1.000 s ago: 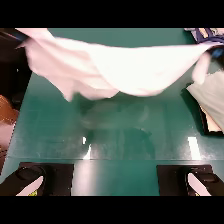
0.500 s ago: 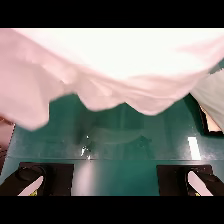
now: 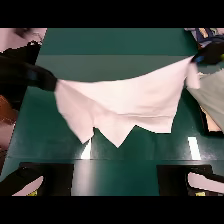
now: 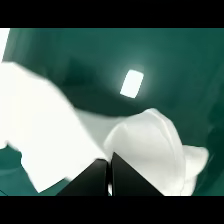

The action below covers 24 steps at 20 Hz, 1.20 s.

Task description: Fold the shirts.

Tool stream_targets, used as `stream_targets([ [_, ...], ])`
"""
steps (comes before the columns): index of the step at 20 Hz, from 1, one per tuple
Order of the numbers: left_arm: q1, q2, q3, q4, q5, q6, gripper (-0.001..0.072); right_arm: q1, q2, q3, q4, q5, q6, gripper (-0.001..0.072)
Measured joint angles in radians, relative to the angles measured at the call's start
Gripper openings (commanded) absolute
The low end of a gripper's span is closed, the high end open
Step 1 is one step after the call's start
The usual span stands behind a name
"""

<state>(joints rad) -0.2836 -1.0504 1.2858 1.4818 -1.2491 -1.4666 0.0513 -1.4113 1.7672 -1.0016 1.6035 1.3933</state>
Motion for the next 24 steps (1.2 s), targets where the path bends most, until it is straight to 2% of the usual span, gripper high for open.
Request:
stream_targets([
  [4, 0.003, -0.173, -0.128, 0.036, 0.233, 0.0, 0.0029, 0.021, -0.203, -0.058, 0.004, -0.149, -0.012, 0.0012],
  [5, 0.009, -0.21, -0.137, 0.044, 0.289, -0.004, 0.0146, 0.024, -0.246, -0.051, 0.005, -0.181, -0.013, 0.0013],
  [6, 0.017, -0.238, -0.141, 0.05, 0.332, -0.014, 0.0444, 0.027, -0.281, -0.036, 0.005, -0.204, -0.014, 0.0043],
  [7, 0.029, -0.262, -0.141, 0.056, 0.368, -0.03, 0.058, 0.027, -0.312, -0.013, 0.007, -0.226, -0.015, 0.0258],
  [8, 0.041, -0.278, -0.139, 0.059, 0.393, -0.048, 0.0579, 0.027, -0.338, 0.013, 0.007, -0.24, -0.016, 0.0446],
  [12, 0.122, -0.303, -0.078, 0.066, 0.386, -0.086, 0.0577, 0.013, -0.391, 0.138, 0.008, -0.259, -0.018, 0.045],
  [14, 0.188, -0.291, -0.045, 0.056, 0.321, -0.095, 0.0293, -0.003, -0.385, 0.176, 0.011, -0.228, -0.025, 0.045],
  [15, 0.227, -0.282, -0.035, 0.031, 0.283, -0.097, 0.0284, -0.014, -0.375, 0.188, 0.012, -0.201, -0.032, 0.045],
  [18, 0.322, -0.253, -0.045, -0.084, 0.182, -0.072, 0.0288, -0.039, -0.342, 0.207, 0.013, -0.098, -0.053, 0.045],
  [20, 0.366, -0.241, -0.084, -0.135, 0.136, -0.048, 0.0507, -0.046, -0.319, 0.213, 0.025, -0.039, -0.064, 0.045],
  [21, 0.384, -0.238, -0.113, -0.153, 0.123, -0.039, 0.0558, -0.049, -0.309, 0.214, 0.037, -0.022, -0.068, 0.045],
  [24, 0.407, -0.233, -0.216, -0.199, 0.116, -0.023, 0.056, -0.05, -0.285, 0.217, 0.079, 0.008, -0.073, 0.045],
])
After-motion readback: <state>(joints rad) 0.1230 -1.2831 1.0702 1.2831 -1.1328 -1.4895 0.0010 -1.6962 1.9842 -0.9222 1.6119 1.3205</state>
